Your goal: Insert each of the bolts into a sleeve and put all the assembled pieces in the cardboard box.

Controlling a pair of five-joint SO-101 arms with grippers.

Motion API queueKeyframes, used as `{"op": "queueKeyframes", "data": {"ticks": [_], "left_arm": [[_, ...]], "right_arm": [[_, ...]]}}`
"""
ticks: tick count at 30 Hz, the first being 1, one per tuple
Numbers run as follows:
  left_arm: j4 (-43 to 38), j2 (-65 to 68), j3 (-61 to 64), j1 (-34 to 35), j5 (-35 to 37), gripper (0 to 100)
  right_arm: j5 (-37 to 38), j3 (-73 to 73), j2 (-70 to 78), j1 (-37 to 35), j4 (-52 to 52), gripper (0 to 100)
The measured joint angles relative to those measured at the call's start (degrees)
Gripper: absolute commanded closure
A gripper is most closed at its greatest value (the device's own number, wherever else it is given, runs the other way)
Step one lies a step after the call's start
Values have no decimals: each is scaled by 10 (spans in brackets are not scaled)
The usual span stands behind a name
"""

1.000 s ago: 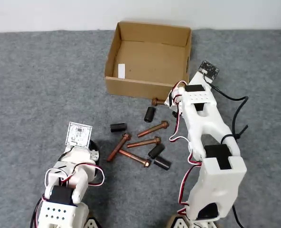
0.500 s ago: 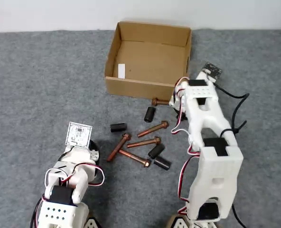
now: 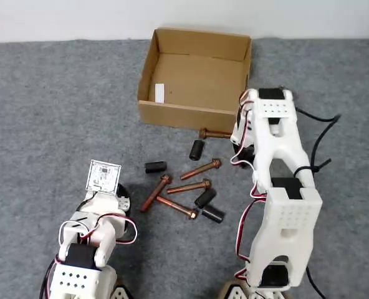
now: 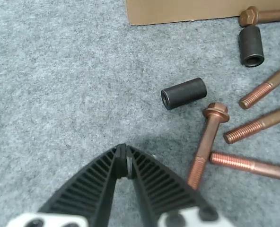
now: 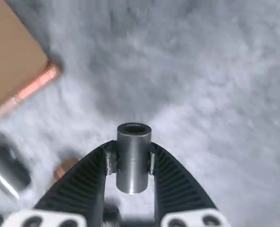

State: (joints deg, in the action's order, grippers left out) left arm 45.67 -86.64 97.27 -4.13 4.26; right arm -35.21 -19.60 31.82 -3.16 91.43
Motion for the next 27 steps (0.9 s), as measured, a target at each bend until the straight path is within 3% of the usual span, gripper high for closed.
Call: {"op": "queueKeyframes", "data": {"ticks": [4, 12, 22, 27], "left_arm": [[0, 0, 0, 0, 0, 994], [0, 0, 0, 0, 0, 994], [0, 0, 0, 0, 0, 994], [0, 0, 0, 0, 0, 994]], "right_arm": [[53, -47, -1, -2, 87, 991], [97, 9, -180, 8, 89, 991], [99, 239, -468, 8, 90, 991], [100, 388, -621, 52, 90, 991]]}}
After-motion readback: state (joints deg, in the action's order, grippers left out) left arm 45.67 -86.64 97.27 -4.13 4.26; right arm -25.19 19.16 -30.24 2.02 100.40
